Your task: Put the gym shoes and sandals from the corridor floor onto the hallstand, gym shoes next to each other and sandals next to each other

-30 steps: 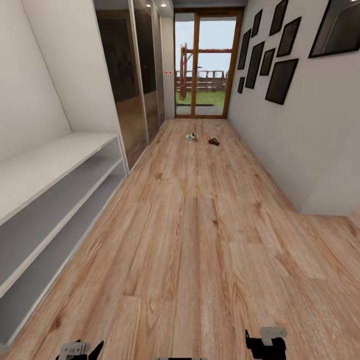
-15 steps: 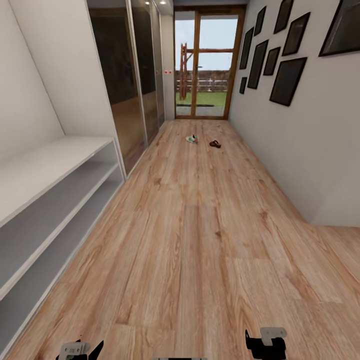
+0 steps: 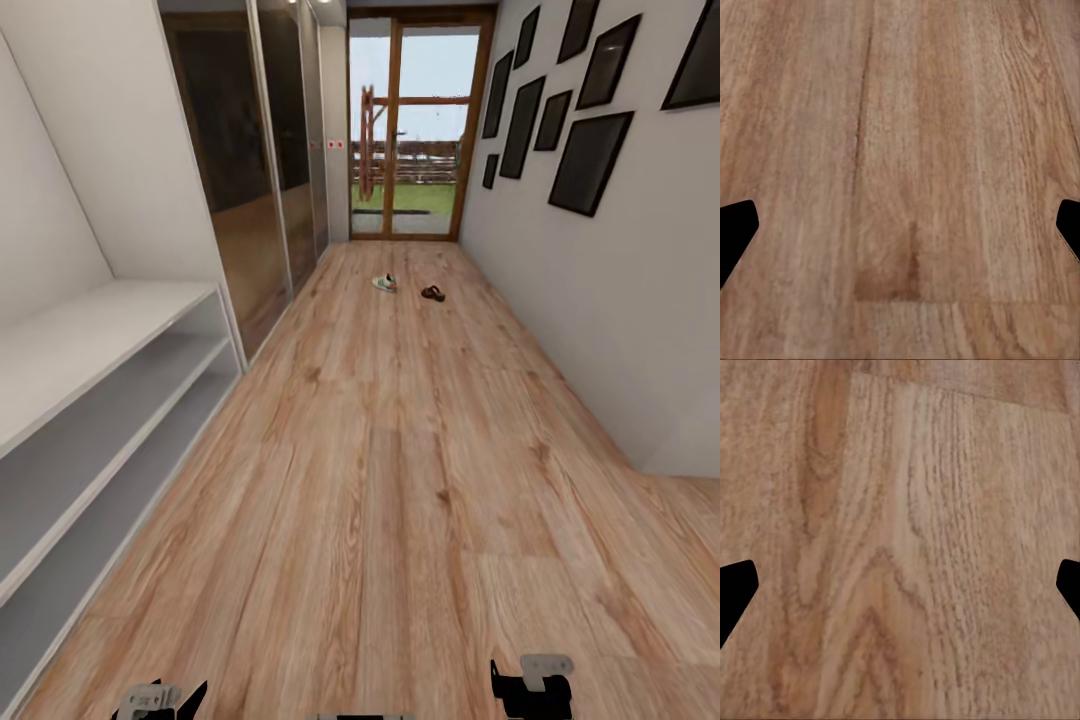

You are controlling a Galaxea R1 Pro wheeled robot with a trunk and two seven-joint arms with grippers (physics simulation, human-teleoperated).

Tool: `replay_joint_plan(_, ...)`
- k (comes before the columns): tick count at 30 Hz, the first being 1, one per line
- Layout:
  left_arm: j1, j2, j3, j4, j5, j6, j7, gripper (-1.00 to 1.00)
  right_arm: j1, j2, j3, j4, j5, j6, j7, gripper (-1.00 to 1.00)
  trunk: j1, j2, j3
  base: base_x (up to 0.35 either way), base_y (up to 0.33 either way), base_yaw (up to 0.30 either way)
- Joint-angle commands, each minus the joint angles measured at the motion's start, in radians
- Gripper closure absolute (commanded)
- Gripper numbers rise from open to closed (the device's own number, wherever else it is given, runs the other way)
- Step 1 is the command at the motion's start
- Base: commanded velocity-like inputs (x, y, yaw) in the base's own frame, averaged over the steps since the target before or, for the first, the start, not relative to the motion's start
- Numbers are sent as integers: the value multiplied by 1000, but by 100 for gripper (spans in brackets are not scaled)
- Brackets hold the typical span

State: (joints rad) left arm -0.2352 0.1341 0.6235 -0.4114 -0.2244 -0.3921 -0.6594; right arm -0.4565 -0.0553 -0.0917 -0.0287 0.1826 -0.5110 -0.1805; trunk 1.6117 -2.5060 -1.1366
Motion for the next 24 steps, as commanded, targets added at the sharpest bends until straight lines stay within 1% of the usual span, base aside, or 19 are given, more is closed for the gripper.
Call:
replay_joint_plan(1,-1,-1,8,0,-10,-5,-5,-100,-1,0,-8,1,11,-3,-3,-100,0,0,-1,338,0,0)
replay_joint_plan(24,-1,-1,8,22,-13,-5,-5,-100,-1,0,-8,1,11,-3,-2,-100,0,0,-1,338,0,0)
